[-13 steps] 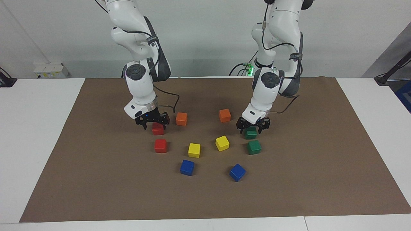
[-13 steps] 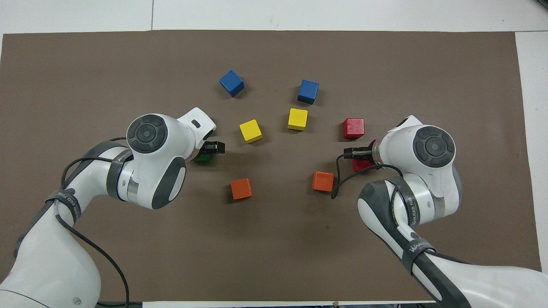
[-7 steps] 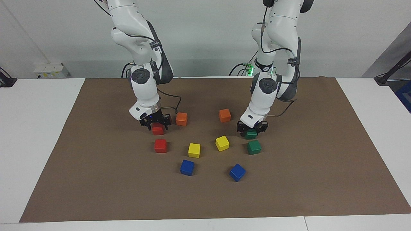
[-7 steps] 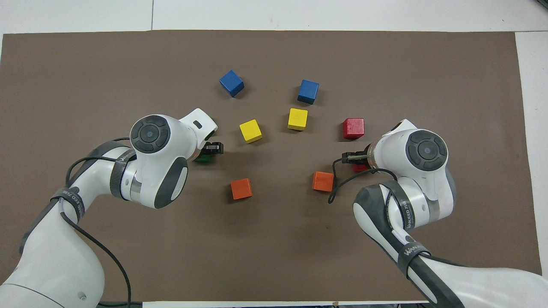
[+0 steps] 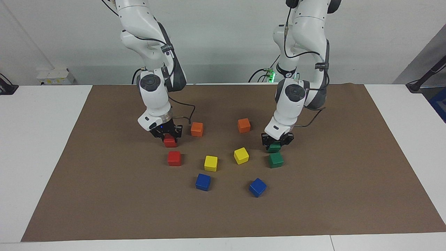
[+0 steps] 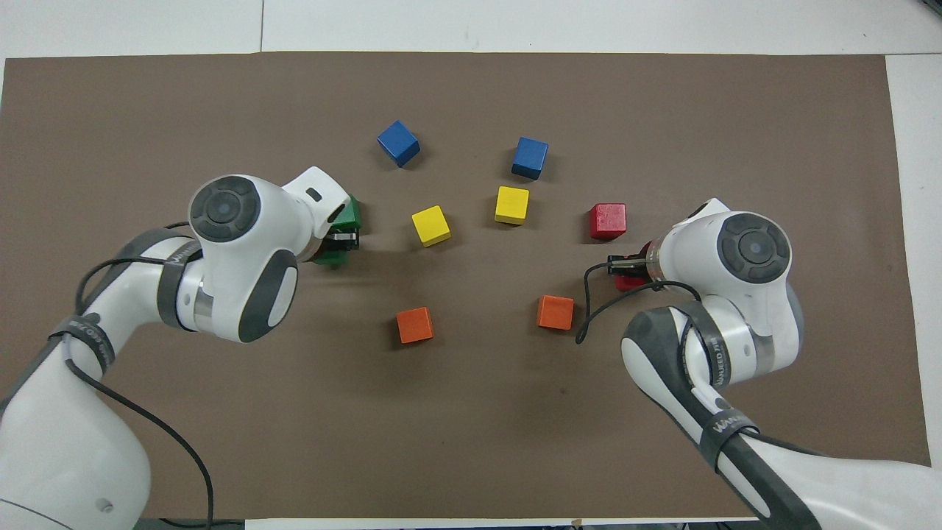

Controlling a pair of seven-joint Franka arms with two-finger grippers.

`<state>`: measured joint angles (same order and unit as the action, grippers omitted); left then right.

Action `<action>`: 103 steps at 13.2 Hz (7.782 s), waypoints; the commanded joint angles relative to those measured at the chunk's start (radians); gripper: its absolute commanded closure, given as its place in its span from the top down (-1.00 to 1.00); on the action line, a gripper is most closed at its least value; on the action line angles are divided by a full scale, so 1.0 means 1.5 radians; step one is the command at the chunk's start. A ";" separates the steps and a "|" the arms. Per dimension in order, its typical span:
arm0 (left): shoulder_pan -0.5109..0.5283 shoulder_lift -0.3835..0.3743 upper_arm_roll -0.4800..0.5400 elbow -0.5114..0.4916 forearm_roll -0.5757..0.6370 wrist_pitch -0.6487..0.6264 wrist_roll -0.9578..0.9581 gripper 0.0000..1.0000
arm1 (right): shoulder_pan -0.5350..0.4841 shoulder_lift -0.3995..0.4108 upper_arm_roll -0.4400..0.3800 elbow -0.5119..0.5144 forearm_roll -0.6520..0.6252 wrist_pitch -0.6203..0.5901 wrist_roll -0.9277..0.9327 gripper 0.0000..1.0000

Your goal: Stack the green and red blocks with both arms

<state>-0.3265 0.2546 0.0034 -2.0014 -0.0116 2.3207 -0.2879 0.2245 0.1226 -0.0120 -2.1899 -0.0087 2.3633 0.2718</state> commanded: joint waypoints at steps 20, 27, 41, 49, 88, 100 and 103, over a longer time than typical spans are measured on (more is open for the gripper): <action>0.359 -0.037 -0.003 -0.132 0.000 0.124 0.393 -1.00 | -0.236 0.021 0.004 0.018 0.010 0.020 -0.333 -0.74; 0.347 -0.039 -0.003 -0.057 0.000 0.031 0.466 1.00 | -0.236 0.008 0.004 -0.021 0.011 0.043 -0.332 -0.74; 0.011 0.087 -0.005 0.151 -0.003 -0.001 -0.012 1.00 | -0.230 0.003 0.009 0.037 0.010 -0.019 -0.330 1.00; -0.009 0.130 -0.003 0.130 0.002 0.068 -0.015 1.00 | -0.110 0.079 0.055 0.259 -0.005 -0.124 -0.078 0.99; 0.352 -0.100 -0.003 -0.118 0.010 0.074 0.483 -1.00 | -0.282 -0.025 0.052 0.129 -0.004 -0.177 -0.322 -0.94; 0.360 -0.095 -0.003 -0.105 0.009 0.062 0.529 1.00 | -0.273 -0.049 0.051 0.007 -0.004 -0.034 -0.307 -0.94; 0.353 -0.087 -0.003 0.026 0.006 -0.095 0.523 1.00 | -0.273 -0.059 0.051 -0.027 -0.004 -0.003 -0.309 -0.94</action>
<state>0.2036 0.1355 0.0007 -2.0773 -0.0021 2.3243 0.4915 -0.1844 0.0747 0.0609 -2.1680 -0.0291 2.3162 -0.1895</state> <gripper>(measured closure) 0.000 0.454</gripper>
